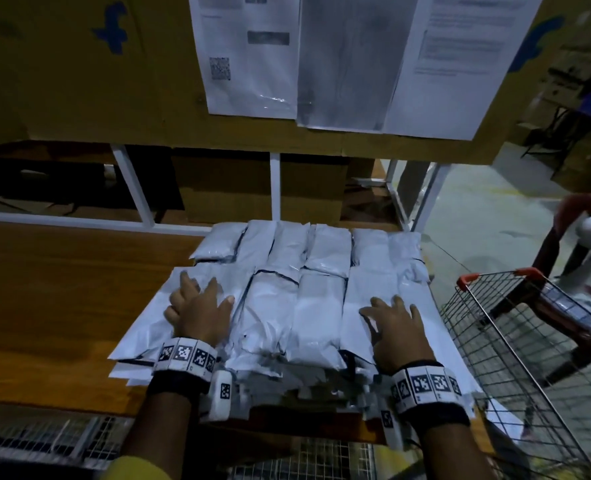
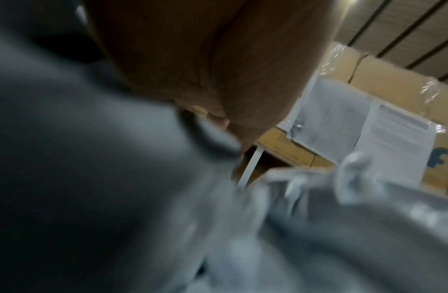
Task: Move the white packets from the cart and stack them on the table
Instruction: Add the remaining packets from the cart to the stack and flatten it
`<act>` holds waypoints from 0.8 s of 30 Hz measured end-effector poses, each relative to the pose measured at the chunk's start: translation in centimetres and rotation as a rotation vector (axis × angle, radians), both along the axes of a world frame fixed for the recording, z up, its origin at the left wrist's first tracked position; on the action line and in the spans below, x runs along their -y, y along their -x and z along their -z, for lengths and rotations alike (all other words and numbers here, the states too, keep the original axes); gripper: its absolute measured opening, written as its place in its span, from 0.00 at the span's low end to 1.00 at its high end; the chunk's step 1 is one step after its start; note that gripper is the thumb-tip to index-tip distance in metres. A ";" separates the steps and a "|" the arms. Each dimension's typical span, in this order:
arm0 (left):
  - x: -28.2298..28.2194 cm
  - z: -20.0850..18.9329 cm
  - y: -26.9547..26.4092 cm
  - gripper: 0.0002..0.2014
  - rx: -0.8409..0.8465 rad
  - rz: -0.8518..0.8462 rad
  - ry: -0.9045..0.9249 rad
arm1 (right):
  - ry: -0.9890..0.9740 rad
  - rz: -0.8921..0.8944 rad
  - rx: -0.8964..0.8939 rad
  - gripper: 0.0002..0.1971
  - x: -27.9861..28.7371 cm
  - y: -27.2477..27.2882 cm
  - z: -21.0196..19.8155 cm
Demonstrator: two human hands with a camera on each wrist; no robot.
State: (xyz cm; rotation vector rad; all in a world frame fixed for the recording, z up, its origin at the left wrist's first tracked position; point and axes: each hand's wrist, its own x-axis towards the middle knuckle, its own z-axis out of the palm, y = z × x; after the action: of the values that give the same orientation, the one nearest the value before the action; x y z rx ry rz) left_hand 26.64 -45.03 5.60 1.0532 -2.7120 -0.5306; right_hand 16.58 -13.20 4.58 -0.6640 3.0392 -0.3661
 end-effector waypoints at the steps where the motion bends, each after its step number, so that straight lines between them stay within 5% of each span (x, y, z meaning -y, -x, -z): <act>1: -0.2 -1.1 -0.1 0.25 -0.063 -0.010 0.012 | 0.039 -0.002 -0.024 0.16 -0.5 0.0 -0.1; 11: -11.6 -11.8 0.7 0.18 -0.453 0.091 0.127 | 0.434 0.002 -0.206 0.17 -9.2 0.6 -3.9; 24: -43.2 -10.8 10.2 0.19 -0.428 0.632 -0.019 | 0.444 0.264 -0.196 0.16 -37.4 2.8 -3.9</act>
State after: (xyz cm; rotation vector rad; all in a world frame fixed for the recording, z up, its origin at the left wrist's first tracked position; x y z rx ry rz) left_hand 16.43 -1.86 16.36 0.0307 -2.5916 -0.7663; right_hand 13.83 24.18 8.52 -0.3121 3.2614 -1.0641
